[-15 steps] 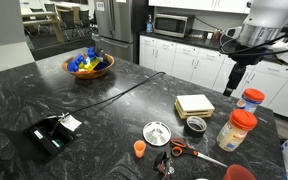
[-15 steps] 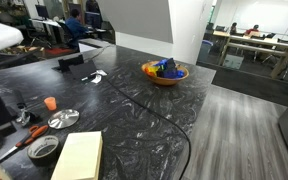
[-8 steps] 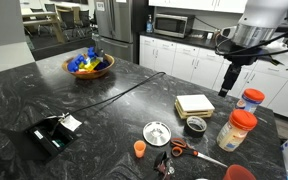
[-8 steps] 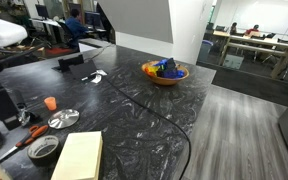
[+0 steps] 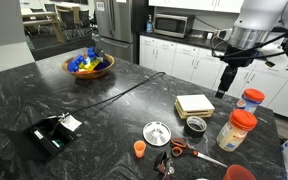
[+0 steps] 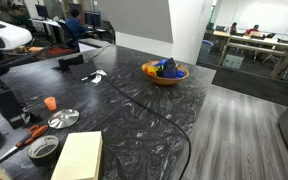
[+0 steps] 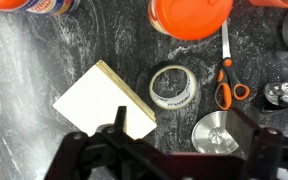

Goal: Put the small orange cup in the big orange cup

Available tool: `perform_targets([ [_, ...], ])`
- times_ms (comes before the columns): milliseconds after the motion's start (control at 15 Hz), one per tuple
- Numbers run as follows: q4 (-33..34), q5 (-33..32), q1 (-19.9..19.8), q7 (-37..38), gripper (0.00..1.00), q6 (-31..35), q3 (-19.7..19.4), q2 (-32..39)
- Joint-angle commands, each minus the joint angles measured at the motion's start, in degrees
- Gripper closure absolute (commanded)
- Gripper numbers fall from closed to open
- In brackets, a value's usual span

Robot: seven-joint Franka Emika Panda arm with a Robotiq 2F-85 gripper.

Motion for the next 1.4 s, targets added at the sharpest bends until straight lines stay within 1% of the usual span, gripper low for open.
perform_targets([
  [0, 5.56, -1.58, 0.11, 0.5, 0.0, 4.15, 0.99, 8.47],
  [200, 12.01, -3.89, 0.95, 1.07, 0.0, 7.39, 2.81, 17.1],
  [400, 18.8, -7.09, 2.22, 3.9, 0.0, 6.34, 4.74, 24.75],
  [467, 14.87, -5.14, 2.65, 2.69, 0.0, 8.36, 3.35, 21.43],
  [533, 16.12, -5.38, 3.04, 3.16, 0.0, 8.33, 3.51, 23.15],
  [600, 16.06, -5.37, 3.08, 3.15, 0.0, 8.33, 3.42, 23.44],
  [1067, 15.64, -5.55, 3.05, 3.29, 0.0, 8.55, 3.11, 22.59],
  [1333, 18.07, -6.9, 4.04, 2.9, 0.0, 9.4, 4.17, 26.57],
])
